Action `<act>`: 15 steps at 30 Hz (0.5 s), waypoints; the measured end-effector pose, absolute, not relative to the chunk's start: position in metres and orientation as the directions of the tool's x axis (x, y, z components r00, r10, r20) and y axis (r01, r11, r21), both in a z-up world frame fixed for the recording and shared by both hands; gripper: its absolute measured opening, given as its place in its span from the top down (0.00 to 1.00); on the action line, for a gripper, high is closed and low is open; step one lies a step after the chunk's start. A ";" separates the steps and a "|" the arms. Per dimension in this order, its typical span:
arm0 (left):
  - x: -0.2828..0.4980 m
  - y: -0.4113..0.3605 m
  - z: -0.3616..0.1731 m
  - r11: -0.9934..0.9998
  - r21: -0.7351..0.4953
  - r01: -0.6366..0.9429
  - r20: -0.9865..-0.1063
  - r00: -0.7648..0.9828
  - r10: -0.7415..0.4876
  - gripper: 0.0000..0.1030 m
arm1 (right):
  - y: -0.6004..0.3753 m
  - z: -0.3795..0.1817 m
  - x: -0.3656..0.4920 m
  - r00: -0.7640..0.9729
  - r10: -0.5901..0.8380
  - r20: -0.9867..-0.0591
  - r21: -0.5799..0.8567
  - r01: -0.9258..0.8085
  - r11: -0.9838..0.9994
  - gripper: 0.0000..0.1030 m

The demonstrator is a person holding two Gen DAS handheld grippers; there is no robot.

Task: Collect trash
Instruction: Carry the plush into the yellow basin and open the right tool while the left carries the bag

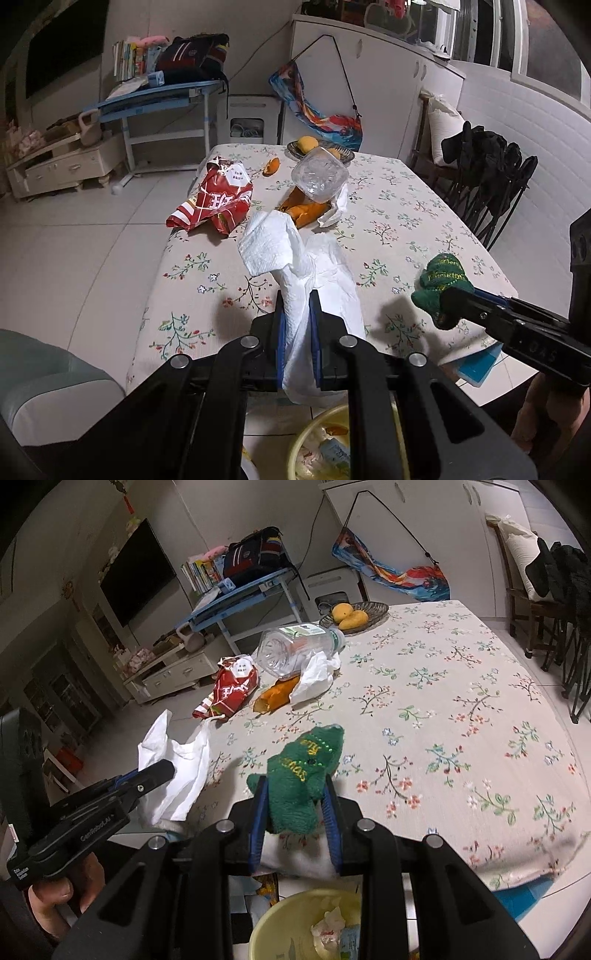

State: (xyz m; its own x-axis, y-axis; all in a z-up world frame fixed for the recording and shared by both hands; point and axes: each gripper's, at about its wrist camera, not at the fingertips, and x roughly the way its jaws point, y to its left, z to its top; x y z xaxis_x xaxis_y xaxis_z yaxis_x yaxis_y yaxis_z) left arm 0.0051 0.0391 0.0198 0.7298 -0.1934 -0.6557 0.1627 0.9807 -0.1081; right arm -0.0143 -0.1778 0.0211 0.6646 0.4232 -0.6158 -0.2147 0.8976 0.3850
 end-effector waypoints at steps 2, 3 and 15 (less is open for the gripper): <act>0.000 0.038 0.020 0.981 -0.104 0.167 -0.653 0.732 -0.194 0.89 | -0.177 0.022 -0.020 0.665 0.423 -0.616 0.382 -0.218 0.898 0.72; -0.002 0.038 0.020 0.980 -0.104 0.167 -0.652 0.733 -0.194 0.89 | -0.177 0.022 -0.023 0.665 0.423 -0.616 0.380 -0.220 0.899 0.72; -0.032 0.039 0.025 0.980 -0.098 0.171 -0.632 0.750 -0.194 0.89 | -0.177 0.024 -0.051 0.666 0.421 -0.616 0.369 -0.229 0.901 0.72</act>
